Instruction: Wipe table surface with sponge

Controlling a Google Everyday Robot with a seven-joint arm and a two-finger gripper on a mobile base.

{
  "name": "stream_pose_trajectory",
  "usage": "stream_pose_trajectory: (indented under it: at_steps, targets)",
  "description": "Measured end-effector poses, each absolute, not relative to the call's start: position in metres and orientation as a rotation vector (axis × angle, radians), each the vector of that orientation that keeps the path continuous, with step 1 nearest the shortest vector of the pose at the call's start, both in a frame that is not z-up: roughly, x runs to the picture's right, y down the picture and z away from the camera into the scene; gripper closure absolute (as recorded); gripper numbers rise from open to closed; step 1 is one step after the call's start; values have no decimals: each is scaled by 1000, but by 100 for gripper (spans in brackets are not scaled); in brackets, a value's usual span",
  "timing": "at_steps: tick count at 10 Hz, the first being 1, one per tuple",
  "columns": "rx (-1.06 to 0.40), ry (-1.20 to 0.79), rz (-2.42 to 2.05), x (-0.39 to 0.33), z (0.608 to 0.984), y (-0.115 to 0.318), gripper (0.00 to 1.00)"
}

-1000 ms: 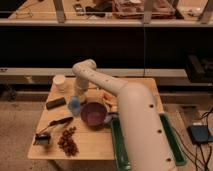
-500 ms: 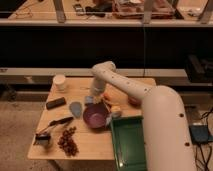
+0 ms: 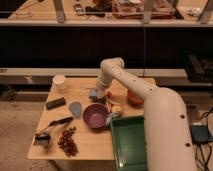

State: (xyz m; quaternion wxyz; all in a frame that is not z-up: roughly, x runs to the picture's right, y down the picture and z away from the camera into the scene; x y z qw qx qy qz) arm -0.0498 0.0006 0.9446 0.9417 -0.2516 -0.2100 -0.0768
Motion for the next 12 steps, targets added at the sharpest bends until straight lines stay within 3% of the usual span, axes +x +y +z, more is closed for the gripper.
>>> stream_pose_trajectory:
  at_steps: [7,12]
  targets:
    - [-514,-513,-337,-176,950,-13,100]
    - [-560,-498,-404,-143,936,18,100]
